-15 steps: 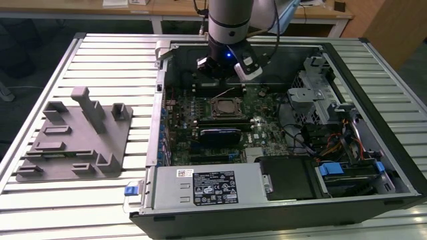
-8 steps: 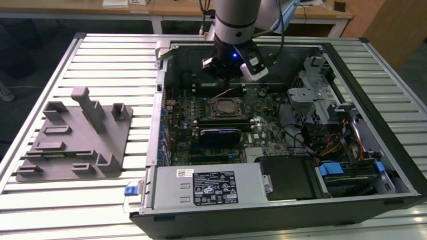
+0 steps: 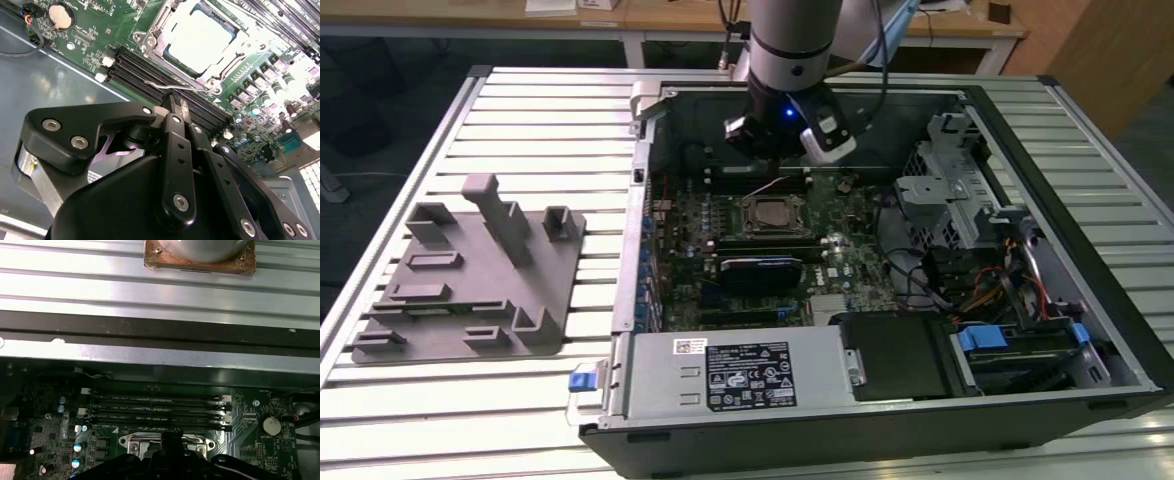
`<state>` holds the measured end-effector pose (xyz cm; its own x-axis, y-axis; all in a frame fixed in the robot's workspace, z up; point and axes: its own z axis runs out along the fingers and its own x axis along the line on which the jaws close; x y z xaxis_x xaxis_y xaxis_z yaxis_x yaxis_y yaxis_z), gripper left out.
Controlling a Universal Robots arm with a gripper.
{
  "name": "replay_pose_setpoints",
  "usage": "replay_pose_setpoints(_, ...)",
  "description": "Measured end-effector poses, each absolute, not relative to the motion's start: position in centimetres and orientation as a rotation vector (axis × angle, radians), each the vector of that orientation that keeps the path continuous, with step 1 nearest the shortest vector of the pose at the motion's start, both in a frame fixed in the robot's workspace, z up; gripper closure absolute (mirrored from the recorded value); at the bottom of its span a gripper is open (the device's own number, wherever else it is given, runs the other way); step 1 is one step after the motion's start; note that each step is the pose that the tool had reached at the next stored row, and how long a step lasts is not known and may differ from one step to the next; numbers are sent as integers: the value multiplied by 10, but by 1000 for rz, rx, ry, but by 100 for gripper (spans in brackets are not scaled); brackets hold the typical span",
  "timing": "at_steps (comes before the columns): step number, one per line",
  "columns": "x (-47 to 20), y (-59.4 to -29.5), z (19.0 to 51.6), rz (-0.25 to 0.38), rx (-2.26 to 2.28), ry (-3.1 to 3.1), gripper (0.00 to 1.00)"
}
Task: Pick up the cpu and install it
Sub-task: 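Install the first cpu locking lever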
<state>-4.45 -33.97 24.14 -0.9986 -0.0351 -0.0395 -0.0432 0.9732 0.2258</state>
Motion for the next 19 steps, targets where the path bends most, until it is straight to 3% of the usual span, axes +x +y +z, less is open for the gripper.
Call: replay_pose_setpoints(19,-45,-340,225,346,-68,3040,89)
